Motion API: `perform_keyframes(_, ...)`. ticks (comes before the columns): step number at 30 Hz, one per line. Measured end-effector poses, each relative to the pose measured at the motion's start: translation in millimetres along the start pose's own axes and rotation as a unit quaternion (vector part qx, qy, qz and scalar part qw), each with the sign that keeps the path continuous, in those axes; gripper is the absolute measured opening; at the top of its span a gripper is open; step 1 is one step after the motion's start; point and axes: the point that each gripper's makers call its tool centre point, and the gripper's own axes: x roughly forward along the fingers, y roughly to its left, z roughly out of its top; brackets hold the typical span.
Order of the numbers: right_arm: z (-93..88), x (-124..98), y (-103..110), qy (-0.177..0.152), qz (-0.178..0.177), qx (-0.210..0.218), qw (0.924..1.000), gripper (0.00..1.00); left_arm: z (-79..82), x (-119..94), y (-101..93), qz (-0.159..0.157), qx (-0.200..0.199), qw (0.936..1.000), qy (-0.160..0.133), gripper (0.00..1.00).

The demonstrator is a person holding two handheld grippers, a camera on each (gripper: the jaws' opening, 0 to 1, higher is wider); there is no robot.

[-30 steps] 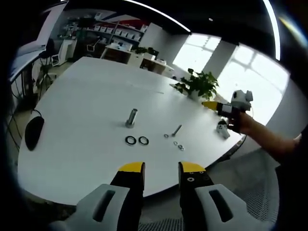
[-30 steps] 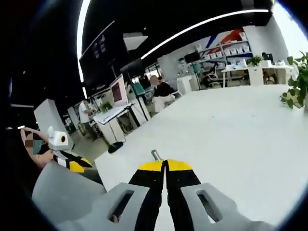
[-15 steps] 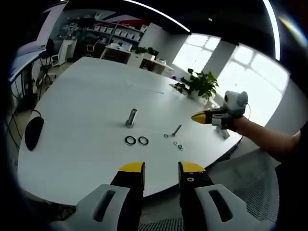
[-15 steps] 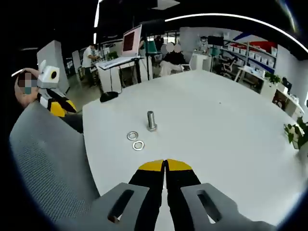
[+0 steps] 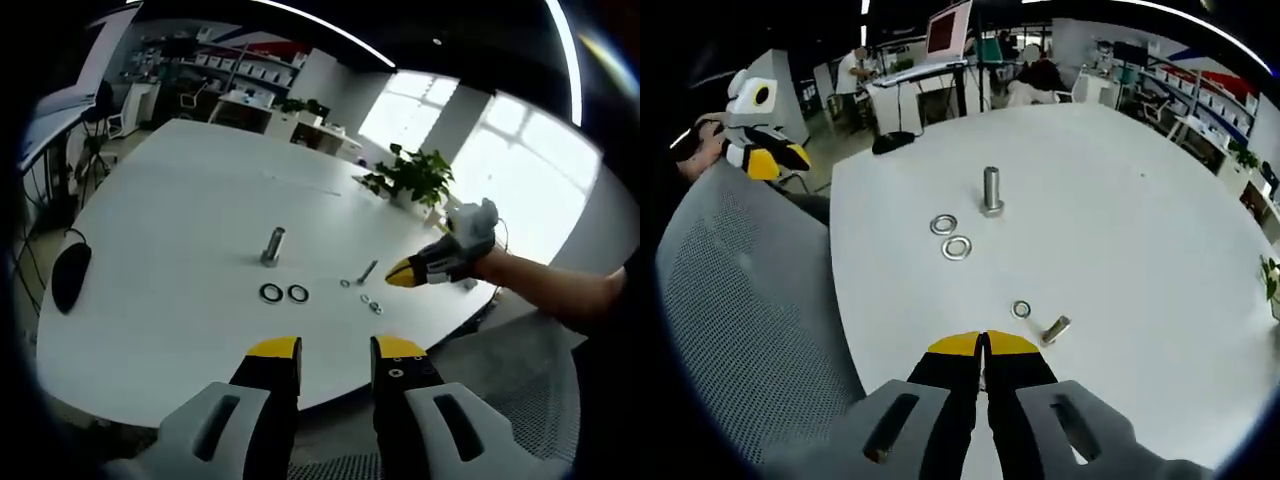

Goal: Place the washer onto the threaded stud by aligning its center hole with the stud, sliding it down to the base, and recovering from edge contact or off-axis alignment until the washer reaches the visible bottom stop.

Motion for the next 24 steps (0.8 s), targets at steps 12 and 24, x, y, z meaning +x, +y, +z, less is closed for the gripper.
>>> perform_keyframes(12, -42.2, 13.8, 2.0, 0.090, 0.009, -0.005, 0.9959, 0.03, 0.3, 0.4, 0.0, -0.001, 0.001, 1.0000, 0.000, 0.26)
perform_keyframes(24, -62.8, 17.4, 5.7, 0.171, 0.009, -0.049, 0.9840, 0.03, -0.4, 0.5, -0.1, -0.001, 0.000, 1.0000, 0.003, 0.26)
